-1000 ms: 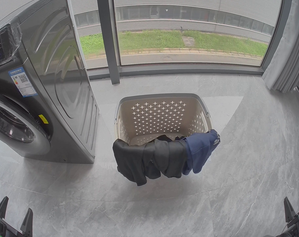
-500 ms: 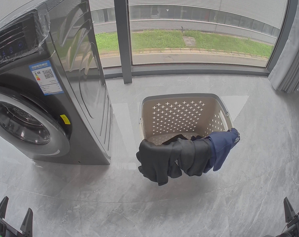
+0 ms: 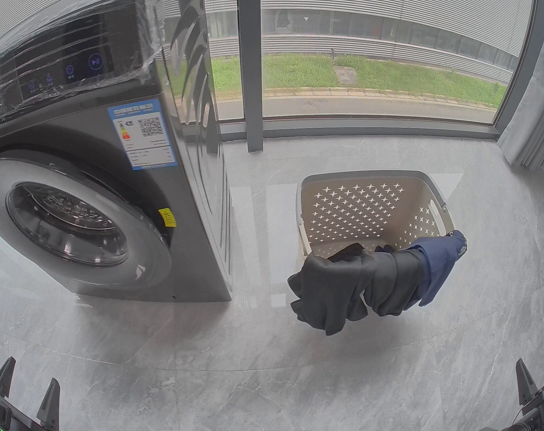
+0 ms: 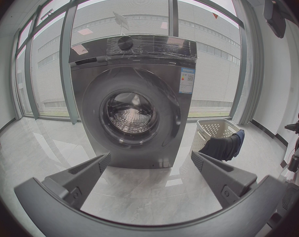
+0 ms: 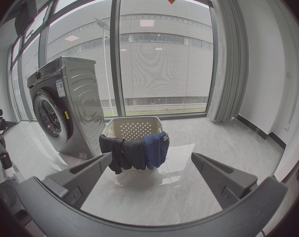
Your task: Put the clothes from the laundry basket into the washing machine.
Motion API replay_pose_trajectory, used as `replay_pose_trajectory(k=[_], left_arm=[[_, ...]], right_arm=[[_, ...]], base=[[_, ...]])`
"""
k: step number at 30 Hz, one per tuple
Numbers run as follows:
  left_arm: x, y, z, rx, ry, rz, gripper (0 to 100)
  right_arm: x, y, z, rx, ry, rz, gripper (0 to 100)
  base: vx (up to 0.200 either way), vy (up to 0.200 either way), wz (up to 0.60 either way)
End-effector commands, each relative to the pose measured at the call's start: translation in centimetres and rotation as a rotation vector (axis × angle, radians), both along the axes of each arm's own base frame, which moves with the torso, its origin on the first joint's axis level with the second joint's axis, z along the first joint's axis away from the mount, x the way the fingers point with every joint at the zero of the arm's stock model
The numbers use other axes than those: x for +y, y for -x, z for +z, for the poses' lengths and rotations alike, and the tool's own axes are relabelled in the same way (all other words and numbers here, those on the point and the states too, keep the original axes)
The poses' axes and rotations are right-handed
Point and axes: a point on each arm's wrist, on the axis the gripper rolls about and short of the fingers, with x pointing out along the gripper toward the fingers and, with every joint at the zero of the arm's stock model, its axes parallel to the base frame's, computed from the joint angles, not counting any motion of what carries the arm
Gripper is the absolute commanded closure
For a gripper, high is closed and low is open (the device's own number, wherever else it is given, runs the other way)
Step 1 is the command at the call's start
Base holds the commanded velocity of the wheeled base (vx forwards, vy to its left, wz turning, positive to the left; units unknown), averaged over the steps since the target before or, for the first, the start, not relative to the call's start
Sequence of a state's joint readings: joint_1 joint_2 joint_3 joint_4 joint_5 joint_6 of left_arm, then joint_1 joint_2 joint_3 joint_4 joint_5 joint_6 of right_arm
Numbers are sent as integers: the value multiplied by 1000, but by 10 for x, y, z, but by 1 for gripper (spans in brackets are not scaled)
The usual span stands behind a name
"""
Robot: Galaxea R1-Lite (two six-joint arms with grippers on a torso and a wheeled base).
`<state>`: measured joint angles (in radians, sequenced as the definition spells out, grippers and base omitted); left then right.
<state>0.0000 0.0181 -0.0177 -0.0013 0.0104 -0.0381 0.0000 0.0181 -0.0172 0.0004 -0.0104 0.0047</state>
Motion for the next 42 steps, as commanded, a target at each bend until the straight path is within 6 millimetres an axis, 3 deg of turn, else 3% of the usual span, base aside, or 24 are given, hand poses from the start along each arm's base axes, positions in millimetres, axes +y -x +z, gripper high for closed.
replay_pose_trajectory(k=[1,42], left_arm=[[0,0,-5,-1,0,0,0],[0,0,-5,-1,-10,0,0]], right_arm=[[0,0,-5,0,0,0,0],[0,0,-5,-1,0,0,0]], base=[[0,200,0],[0,195,0]])
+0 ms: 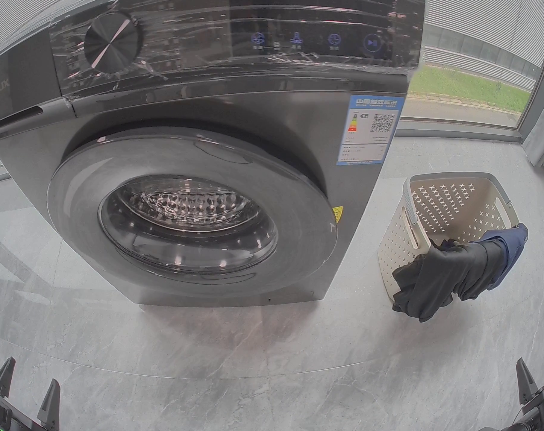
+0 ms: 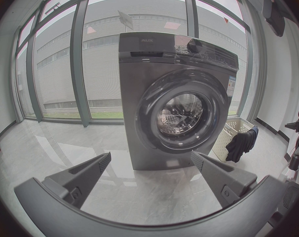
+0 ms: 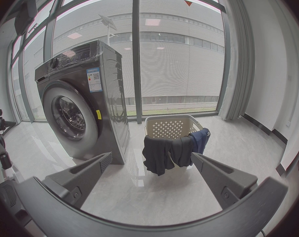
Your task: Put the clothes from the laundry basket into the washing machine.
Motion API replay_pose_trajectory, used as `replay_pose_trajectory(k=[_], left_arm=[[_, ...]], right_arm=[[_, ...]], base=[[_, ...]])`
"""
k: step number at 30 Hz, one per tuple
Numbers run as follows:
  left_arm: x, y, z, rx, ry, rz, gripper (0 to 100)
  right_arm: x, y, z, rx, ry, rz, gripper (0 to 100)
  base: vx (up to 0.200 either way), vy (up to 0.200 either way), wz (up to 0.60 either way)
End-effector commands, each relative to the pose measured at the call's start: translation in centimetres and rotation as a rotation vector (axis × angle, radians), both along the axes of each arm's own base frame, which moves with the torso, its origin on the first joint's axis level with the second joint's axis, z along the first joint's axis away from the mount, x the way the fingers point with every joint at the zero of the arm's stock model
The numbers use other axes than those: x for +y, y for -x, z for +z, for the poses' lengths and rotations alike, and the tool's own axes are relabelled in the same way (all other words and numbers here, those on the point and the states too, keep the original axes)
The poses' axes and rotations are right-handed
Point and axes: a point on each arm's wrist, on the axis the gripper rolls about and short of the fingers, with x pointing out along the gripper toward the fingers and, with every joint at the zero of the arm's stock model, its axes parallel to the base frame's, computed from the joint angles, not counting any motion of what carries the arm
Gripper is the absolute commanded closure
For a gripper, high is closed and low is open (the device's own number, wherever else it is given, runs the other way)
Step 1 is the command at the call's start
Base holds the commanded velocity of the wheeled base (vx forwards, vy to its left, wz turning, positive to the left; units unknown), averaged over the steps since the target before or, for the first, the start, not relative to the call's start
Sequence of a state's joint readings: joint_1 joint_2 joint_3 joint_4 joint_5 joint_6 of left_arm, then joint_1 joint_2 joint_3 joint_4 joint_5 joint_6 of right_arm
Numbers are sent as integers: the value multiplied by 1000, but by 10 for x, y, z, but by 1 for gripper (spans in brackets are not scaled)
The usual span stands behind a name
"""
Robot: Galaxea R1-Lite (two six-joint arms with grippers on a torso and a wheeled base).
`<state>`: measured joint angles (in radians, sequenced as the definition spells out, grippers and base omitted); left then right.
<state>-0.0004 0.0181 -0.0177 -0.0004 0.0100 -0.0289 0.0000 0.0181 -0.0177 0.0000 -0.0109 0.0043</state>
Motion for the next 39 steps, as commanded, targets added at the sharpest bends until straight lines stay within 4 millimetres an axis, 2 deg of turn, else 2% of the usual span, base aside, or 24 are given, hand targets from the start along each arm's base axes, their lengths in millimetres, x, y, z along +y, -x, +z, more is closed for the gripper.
replay_pose_trajectory(k=[1,9,12,26,35,39], left_arm=[[0,0,-5,-2,-3,1,0],[0,0,-5,-2,-3,1,0],[0,0,-5,-2,-3,1,0],[0,0,-5,-2,3,1,0],[0,0,-5,-2,-1,1,0],[0,0,-5,-2,-3,1,0]], right_arm=[[0,0,-5,1,0,0,0],[0,0,-5,3,0,-1,0],[0,0,-5,1,0,-1,0],[0,0,-5,0,0,0,0],[0,0,-5,3,0,-1,0],[0,0,-5,3,0,-1,0]], base=[[0,0,0],[0,0,0],[0,0,600],[0,0,0],[0,200,0],[0,0,0]])
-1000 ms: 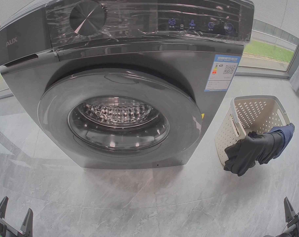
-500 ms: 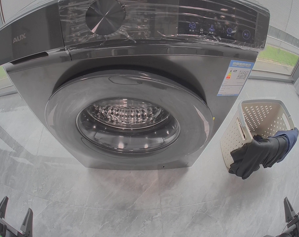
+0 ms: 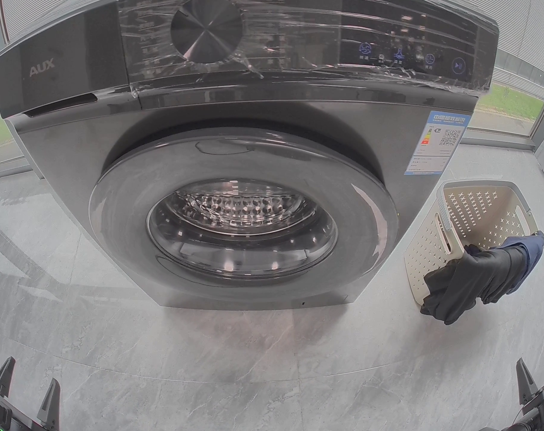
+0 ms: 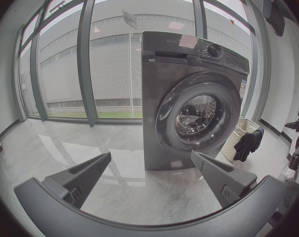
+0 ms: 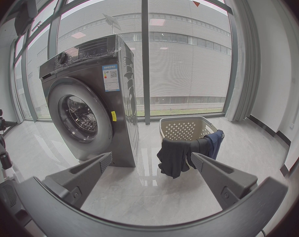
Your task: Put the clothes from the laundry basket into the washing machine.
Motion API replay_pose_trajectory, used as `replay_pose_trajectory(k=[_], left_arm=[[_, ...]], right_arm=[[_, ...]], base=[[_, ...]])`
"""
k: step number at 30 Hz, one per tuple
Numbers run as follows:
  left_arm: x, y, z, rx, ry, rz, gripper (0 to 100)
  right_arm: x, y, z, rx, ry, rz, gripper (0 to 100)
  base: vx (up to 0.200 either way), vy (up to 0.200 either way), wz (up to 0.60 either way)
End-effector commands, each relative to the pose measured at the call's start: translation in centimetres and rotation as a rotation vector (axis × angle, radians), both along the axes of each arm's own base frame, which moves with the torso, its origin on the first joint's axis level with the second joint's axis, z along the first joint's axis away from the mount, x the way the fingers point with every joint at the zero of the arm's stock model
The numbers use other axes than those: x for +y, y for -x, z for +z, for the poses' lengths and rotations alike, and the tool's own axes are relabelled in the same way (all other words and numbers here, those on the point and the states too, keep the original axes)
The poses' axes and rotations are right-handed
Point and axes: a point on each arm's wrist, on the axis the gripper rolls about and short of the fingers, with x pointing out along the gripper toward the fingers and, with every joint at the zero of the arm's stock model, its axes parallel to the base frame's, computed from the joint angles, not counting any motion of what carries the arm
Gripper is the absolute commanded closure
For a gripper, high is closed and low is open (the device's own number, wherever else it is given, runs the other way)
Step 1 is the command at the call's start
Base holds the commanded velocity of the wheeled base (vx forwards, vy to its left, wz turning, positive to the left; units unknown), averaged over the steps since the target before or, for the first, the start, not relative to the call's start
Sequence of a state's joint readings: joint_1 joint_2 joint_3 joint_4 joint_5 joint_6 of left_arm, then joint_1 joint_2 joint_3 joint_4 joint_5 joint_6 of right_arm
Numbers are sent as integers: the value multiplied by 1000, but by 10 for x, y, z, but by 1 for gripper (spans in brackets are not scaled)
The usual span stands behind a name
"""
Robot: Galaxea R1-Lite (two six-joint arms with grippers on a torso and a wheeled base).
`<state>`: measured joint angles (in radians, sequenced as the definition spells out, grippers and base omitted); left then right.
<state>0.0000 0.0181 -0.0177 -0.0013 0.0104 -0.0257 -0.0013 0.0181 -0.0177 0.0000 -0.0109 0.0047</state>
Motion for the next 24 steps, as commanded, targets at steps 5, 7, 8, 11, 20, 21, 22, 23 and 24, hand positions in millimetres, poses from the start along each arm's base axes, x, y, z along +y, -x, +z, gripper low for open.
replay_pose_trajectory(k=[5,7,8,11,20,21,22,23,24], left_arm=[[0,0,-5,-1,0,0,0],[0,0,-5,-1,0,0,0],[0,0,-5,-1,0,0,0],[0,0,-5,-1,2,0,0],[0,0,-5,-1,0,0,0],[0,0,-5,-1,2,0,0],[0,0,-5,-1,2,0,0],[0,0,-5,-1,2,0,0],[0,0,-5,-1,2,0,0]], right_arm=[[0,0,-5,3,0,0,0],[0,0,-5,3,0,0,0],[0,0,-5,3,0,0,0],[0,0,-5,3,0,0,0],[0,0,-5,3,0,0,0],[0,0,-5,3,2,0,0],[0,0,-5,3,2,0,0],[0,0,-5,3,2,0,0],[0,0,-5,3,2,0,0]], base=[[0,0,600],[0,0,300],[0,0,0],[0,0,0],[0,133,0],[0,0,0],[0,0,0],[0,0,0],[0,0,0]])
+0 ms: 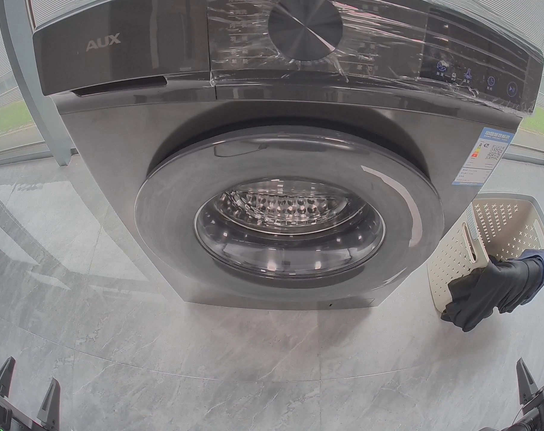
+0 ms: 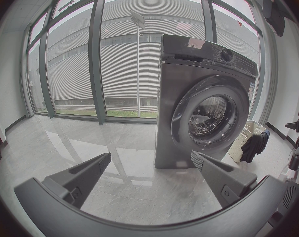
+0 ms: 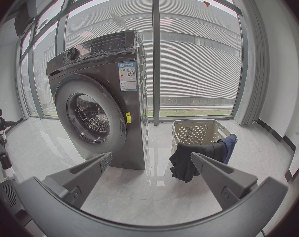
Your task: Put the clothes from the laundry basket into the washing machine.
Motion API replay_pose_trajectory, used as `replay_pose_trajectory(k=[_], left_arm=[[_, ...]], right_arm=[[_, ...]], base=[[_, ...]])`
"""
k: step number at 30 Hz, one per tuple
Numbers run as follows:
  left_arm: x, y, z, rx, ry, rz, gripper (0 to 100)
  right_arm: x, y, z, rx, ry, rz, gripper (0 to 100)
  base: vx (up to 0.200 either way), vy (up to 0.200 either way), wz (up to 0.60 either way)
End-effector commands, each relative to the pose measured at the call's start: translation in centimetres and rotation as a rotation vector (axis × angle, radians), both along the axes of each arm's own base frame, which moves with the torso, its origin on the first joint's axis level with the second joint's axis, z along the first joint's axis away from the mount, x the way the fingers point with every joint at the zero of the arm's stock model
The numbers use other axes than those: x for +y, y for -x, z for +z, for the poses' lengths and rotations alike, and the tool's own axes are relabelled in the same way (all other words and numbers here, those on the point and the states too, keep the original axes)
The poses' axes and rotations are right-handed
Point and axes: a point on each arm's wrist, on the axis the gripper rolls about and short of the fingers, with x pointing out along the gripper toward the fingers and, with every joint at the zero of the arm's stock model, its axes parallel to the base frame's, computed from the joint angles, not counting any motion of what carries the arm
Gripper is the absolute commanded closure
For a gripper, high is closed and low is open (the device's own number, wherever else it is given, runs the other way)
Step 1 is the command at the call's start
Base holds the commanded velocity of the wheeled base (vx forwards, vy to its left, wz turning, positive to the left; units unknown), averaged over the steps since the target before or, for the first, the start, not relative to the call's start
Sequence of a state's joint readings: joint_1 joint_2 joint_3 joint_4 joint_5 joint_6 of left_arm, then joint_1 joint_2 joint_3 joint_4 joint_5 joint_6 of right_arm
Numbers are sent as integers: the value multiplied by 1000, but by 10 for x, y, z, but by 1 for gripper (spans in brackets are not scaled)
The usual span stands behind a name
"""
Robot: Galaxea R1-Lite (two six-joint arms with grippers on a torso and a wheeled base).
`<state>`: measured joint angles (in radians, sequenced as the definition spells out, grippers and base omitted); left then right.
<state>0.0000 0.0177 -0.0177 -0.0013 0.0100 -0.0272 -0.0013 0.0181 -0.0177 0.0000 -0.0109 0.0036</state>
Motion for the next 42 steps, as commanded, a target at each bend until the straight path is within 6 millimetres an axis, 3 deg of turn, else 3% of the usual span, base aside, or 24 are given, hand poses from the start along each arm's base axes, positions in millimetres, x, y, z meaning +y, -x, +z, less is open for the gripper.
replay_pose_trajectory(k=[1,6,24,30,42], left_arm=[[0,0,-5,0,-1,1,0],[0,0,-5,0,-1,1,0],[0,0,-5,0,-1,1,0],[0,0,-5,0,-4,1,0],[0,0,-5,0,-4,1,0]], right_arm=[[0,0,-5,3,1,0,0],[0,0,-5,3,1,0,0],[0,0,-5,3,1,-2,0],[0,0,-5,1,1,0,0],[0,0,-5,3,1,0,0]], base=[[0,0,-600],[0,0,-600],[0,0,0],[0,0,600],[0,0,0]])
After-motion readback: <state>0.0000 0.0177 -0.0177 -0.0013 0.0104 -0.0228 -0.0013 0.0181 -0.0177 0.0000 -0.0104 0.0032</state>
